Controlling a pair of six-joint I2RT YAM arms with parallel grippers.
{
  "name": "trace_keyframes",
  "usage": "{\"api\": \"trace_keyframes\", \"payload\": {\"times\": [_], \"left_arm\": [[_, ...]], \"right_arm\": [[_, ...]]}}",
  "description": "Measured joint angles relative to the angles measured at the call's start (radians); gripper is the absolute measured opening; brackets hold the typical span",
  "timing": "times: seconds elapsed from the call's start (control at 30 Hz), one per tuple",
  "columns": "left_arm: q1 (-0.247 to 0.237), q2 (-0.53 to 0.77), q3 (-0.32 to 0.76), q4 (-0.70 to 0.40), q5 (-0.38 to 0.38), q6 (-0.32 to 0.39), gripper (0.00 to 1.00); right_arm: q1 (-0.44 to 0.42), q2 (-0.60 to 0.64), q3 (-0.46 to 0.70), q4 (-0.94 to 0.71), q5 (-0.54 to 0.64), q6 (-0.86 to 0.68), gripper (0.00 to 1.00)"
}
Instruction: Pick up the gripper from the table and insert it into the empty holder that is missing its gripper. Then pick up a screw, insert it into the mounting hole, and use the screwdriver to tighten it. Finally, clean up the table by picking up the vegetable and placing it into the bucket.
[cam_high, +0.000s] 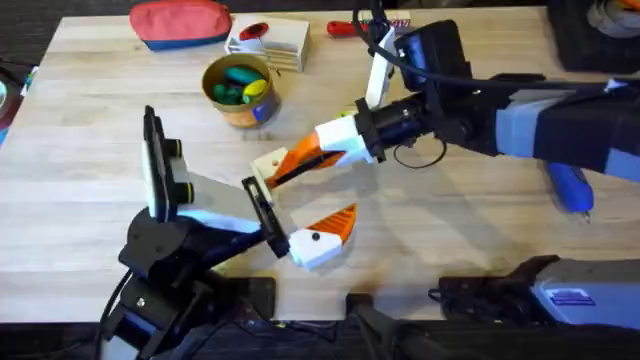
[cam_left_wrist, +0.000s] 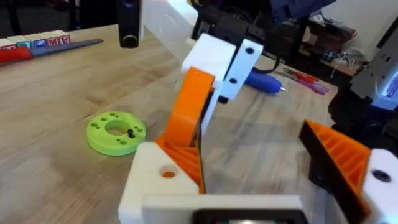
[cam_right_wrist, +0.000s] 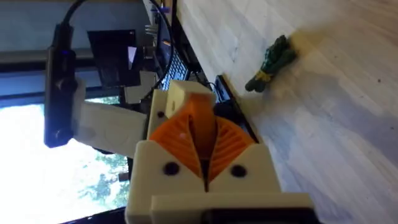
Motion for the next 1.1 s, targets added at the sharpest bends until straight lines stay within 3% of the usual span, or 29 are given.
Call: {"api": "trace_keyframes", "payload": {"times": [0.7,1.1], "left_arm": [[0.002,0.0,0.0,0.0,-0.036,-0.015,0.986],[0.002,0.0,0.0,0.002,-0.028,-0.012,0.987]], "right_arm": [[0.019,-0.001,0.0,0.051,0.076,0.075,0.005],[0.011,-0.001,0.0,0.054,0.043,0.076,0.217]]}}
